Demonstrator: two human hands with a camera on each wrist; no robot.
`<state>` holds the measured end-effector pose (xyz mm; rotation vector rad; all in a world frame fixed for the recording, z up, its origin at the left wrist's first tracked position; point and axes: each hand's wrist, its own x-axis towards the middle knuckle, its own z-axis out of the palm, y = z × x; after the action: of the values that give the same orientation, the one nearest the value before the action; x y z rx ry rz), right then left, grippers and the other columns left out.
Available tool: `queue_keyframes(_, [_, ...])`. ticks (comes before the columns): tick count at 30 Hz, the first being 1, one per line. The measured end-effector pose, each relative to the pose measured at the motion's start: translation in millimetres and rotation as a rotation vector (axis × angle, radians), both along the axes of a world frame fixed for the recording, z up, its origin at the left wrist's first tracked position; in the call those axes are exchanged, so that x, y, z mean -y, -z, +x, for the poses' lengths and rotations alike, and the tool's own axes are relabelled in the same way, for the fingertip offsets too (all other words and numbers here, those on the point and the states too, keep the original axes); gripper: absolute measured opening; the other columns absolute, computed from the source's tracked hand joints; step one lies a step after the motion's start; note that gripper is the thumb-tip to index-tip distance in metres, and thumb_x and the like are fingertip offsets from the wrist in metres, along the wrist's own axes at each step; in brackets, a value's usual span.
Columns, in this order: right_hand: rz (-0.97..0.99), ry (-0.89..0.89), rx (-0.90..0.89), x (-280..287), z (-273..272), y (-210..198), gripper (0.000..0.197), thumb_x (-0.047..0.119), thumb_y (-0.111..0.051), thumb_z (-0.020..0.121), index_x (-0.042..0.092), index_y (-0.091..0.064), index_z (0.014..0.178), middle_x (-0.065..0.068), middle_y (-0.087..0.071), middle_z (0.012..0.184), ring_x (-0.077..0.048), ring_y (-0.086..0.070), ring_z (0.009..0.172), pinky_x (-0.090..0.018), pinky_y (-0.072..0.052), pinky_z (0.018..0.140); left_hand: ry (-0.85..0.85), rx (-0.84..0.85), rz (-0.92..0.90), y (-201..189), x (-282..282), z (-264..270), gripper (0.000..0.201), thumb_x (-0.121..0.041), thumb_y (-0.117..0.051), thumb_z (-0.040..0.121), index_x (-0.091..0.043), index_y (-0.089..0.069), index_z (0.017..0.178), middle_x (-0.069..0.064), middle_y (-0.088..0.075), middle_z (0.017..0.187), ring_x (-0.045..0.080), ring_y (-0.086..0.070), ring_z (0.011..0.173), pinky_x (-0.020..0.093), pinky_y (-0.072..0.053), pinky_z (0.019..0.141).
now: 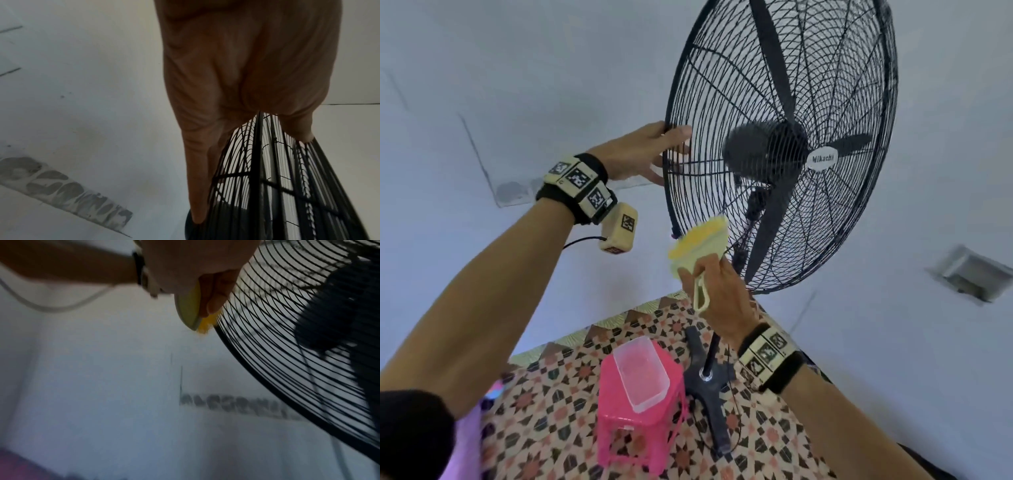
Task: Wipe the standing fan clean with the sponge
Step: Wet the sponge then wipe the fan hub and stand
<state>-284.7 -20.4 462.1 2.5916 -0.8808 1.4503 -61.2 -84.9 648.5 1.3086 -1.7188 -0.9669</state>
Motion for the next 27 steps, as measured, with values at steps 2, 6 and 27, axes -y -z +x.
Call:
queue_keyframes(2, [-0.078, -0.052, 0.110, 10, 24, -39, 0.033, 0.046, -0.043, 0.107, 0.016, -0.037, 0.096, 0.000, -0.050, 0.072, -0.010, -0.038, 0.063, -0.007, -0.021, 0.049, -0.037, -0.015, 0.023, 3, -1, 0, 0.071, -0.067, -0.053, 0.095, -0.023, -0.041, 0.150, 0.001, -0.057, 0.145, 0.028, -0.068, 0.119, 0.044, -0.061, 0.088])
queue_keyframes(6, [-0.184, -0.028, 0.122, 28, 39, -54, 0.029, 0.037, -0.052, 0.106, 0.016, -0.036, 0.094, -0.005, -0.052, 0.069, -0.015, -0.038, 0.067, -0.023, -0.031, 0.047, -0.103, 0.083, -0.005, -2, -10, -14, 0.080, -0.077, -0.062, 0.080, -0.025, -0.049, 0.140, -0.003, -0.062, 0.137, 0.021, -0.068, 0.113, 0.034, -0.059, 0.078])
queue_keyframes(27, [0.120, -0.163, -0.115, 17, -41, 39, 0.010, 0.025, -0.049, 0.097, 0.018, -0.041, 0.097, -0.001, -0.055, 0.080, -0.017, -0.050, 0.070, -0.032, -0.049, 0.041, -0.245, 0.020, -0.053, 16, -15, -32, 0.068, -0.060, -0.066, 0.091, -0.013, -0.052, 0.137, -0.002, -0.065, 0.133, 0.020, -0.073, 0.111, 0.054, -0.056, 0.100])
